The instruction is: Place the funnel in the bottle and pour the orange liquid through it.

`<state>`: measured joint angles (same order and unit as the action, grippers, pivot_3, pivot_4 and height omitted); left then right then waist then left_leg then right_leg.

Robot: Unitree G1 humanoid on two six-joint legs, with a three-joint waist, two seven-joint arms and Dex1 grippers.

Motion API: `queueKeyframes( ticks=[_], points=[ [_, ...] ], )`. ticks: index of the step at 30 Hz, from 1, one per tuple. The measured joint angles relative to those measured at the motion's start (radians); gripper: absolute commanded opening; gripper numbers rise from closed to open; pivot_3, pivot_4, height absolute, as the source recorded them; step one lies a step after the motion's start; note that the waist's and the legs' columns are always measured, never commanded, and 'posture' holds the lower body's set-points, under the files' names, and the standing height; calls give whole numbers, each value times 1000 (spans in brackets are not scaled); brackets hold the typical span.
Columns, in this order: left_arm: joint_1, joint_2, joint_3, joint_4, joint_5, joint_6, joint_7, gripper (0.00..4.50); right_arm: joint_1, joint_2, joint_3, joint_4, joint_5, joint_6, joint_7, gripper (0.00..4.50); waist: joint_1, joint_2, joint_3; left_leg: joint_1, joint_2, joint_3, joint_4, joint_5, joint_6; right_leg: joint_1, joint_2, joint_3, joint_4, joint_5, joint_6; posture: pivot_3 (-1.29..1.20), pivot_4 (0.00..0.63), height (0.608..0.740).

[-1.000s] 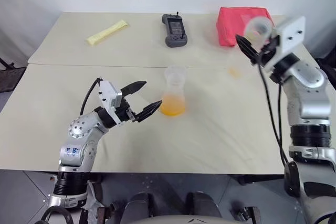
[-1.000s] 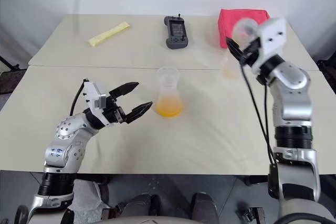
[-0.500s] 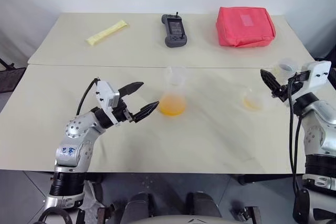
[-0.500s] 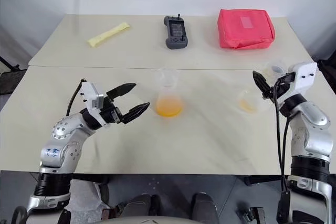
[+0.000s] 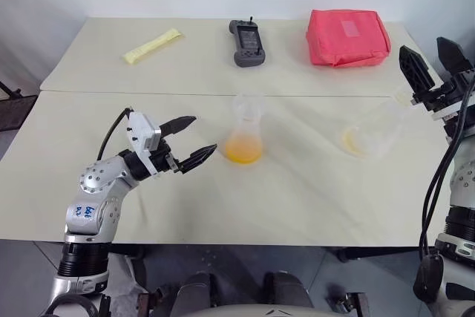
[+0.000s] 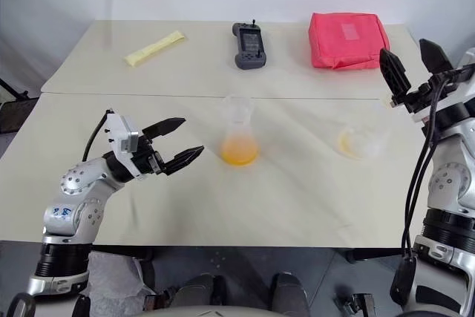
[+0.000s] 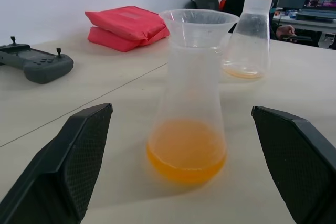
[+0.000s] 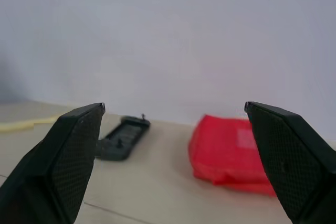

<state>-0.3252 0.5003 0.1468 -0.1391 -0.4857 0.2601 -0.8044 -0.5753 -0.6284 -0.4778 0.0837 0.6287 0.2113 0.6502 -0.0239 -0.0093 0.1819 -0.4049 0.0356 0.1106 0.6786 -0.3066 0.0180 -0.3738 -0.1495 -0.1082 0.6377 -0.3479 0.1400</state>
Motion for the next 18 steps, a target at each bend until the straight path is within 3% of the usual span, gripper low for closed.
queueKeyframes(
  ticks=[5,11,18],
  points=[
    [61,45,22,-8,0,5,-9,4500,-26,-18,63,-80,20,-4,105,4482,-2,0,0,0,0,0,-1,0,0,-1,0,0,0,0,0,0,150,740],
    [170,119,76,-27,2,-13,-40,4500,176,-70,265,-181,-30,-45,393,4482,10,0,0,0,-1,0,-4,0,0,-1,-1,0,-2,0,1,0,150,740],
    [254,134,108,-27,36,-108,-45,4500,365,-59,324,-50,-146,-247,531,4482,28,-1,0,0,-2,1,-2,-1,2,1,-1,0,-5,1,2,0,150,740]
  ],
)
